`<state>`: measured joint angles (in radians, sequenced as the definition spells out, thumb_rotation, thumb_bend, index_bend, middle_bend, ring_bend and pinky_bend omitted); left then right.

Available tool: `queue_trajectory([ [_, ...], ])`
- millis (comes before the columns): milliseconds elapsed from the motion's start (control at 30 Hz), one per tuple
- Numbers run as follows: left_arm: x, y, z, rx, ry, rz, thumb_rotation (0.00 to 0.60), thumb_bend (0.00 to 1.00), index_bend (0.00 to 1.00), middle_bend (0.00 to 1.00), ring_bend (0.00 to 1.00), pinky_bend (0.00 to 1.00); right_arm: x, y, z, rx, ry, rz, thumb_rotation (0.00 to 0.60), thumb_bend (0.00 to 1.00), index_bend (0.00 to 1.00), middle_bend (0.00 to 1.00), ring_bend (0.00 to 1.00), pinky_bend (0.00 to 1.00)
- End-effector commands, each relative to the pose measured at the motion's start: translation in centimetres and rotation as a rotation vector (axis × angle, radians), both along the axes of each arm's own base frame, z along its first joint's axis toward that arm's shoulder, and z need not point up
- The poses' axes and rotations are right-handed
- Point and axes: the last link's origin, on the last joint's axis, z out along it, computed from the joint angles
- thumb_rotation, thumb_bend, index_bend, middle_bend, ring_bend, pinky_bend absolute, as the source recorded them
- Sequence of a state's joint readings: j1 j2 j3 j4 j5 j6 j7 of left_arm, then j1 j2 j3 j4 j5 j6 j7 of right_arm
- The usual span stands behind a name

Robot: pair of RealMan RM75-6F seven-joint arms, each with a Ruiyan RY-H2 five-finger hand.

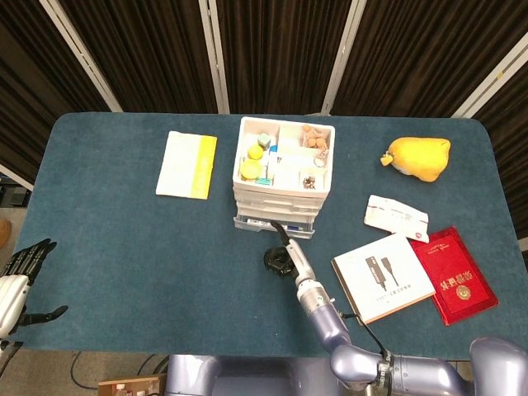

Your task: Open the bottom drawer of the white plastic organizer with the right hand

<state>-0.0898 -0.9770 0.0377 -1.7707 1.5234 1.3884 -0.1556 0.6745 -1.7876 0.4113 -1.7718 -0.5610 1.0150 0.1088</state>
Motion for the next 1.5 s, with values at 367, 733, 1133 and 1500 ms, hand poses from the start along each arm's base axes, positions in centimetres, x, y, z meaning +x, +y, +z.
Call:
queue_trajectory([
  [367,0.0,0.0,-0.1,-0.011,-0.008,0.016,0.600,0.01,0.00,0.00,0.00,0.00,-2.3,-2.1,0.1,0.044,0.261,0.024,0.600,0.86,0.02,0.74,0.77,0.84],
  [733,0.0,0.1,-0.2,-0.015,-0.010,0.020,0.600,0.01,0.00,0.00,0.00,0.00,-3.0,-2.0,-0.4,0.061,0.328,0.033,0.600,0.90,0.42,0.80,0.82,0.84],
  [1133,0.0,0.0,-0.1,-0.013,-0.013,0.016,0.600,0.01,0.00,0.00,0.00,0.00,-2.8,1.1,-1.1,0.116,0.303,0.077,0.600,0.90,0.45,0.81,0.83,0.84],
  [1500,0.1,-0.1,-0.1,-0.006,-0.003,0.005,0.600,0.01,0.00,0.00,0.00,0.00,-3.4,3.2,0.2,0.127,0.321,0.162,0.600,0.58,0.00,0.77,0.79,0.84],
])
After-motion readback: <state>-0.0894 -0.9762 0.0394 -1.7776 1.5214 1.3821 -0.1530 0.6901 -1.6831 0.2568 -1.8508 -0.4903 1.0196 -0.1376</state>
